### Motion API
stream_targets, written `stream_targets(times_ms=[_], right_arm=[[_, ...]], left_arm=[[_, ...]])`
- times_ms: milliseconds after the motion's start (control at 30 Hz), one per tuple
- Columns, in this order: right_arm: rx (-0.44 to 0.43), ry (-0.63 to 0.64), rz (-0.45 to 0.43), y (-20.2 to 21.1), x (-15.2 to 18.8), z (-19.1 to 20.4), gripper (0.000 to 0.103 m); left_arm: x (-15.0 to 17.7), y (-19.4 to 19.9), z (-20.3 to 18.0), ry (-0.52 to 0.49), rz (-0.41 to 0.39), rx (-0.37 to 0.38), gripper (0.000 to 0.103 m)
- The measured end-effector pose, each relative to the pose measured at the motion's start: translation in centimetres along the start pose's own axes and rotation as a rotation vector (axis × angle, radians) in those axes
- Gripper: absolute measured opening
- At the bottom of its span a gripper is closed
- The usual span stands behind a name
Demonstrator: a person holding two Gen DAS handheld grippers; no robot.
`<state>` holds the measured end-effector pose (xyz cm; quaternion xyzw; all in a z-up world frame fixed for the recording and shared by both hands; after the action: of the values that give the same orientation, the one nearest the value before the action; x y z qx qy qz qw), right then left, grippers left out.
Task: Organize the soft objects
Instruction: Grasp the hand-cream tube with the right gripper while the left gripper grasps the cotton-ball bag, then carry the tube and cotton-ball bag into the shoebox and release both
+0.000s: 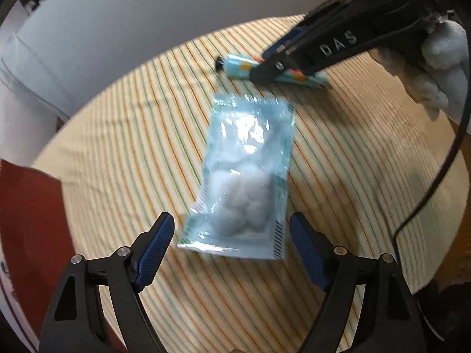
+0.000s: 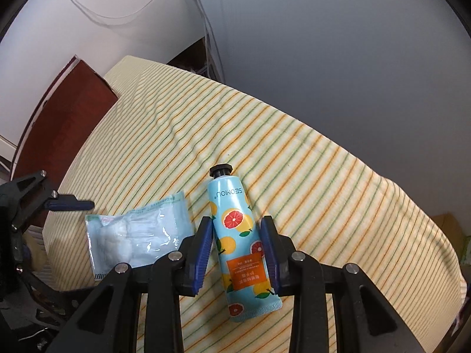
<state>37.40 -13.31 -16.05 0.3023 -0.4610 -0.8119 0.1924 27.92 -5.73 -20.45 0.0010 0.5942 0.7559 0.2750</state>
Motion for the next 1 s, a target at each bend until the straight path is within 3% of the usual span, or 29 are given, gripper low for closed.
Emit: stream_targets(times_ms=[200, 333, 400, 467, 533, 833, 1000], right_arm=[[0.013, -0.008, 0.002, 0.4, 0.6, 0.1, 0.030], [0.020, -0.014, 0.000, 0.2, 0.8, 0.3, 0.030], [0.027, -0.014, 0.000, 0.3, 0.9, 0.3, 0.030], [0.037, -0.009, 0.002, 0.2, 0.9, 0.5, 0.030], [0.044, -0.008, 0.003, -0.1, 0.9, 0.7, 0.030], [0.086, -0.006, -0.013, -1.0, 1.4, 1.9, 0.029], [0.091, -0.021, -0.036, -0.8, 2.1, 2.1, 0.028]], left_arm=[[-1.4, 0.0, -1.6, -0.013, 0.017, -0.016, 0.085], [-2.4, -0.7, -1.3, 0.034, 0.013, 0.008, 0.087], [-2.5, -1.3, -0.7, 0.058, 0.005, 0.031, 0.081], [-1.9, -1.2, -0.5, 0.084, 0.001, 0.083, 0.061], [-1.5, -1.3, -0.2, 0.095, -0.007, 0.080, 0.055], [1.0, 0.6, 1.5, 0.198, -0.039, 0.073, 0.040], [1.6, 0.8, 3.2, 0.233, -0.046, 0.082, 0.038]])
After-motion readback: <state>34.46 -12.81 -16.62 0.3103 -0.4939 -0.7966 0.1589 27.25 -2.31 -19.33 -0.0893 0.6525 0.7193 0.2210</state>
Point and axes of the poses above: each gripper's, at about its wrist camera, not at the fingertips, and y roughly against the way its jaws point, z to its left, x to its underside, the point moved 3 cm from there along -y, roughly the way its jaws point, and after that the axes turned 13 degrees about -x, right-handed, at the moved point
